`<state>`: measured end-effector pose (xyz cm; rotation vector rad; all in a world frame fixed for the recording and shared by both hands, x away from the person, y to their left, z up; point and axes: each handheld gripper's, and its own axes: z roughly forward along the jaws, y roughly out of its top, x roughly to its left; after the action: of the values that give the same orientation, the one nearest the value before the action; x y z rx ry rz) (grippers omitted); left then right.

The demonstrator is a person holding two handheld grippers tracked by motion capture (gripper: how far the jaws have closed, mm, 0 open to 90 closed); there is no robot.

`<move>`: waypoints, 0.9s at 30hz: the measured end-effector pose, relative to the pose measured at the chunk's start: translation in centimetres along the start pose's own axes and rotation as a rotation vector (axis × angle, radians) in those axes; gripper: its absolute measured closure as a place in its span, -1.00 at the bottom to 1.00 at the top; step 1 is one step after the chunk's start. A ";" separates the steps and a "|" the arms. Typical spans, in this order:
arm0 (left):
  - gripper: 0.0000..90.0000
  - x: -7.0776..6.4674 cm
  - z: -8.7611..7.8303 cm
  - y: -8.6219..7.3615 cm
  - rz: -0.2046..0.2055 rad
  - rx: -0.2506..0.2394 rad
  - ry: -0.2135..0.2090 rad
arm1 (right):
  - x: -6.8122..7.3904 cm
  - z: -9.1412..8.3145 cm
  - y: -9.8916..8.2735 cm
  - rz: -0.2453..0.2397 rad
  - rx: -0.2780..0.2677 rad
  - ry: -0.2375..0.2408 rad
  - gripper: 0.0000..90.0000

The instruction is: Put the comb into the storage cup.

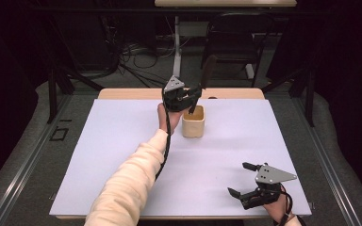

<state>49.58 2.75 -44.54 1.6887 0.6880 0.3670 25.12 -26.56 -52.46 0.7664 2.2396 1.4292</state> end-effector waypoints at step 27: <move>0.60 0.9 0.4 -2.2 0.020 0.049 -0.021 | 0.0 0.0 0.0 -0.004 0.010 0.002 -1.00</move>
<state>50.00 3.28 -46.82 1.7447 0.6705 0.3487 25.16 -26.55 -52.47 0.7639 2.2500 1.4192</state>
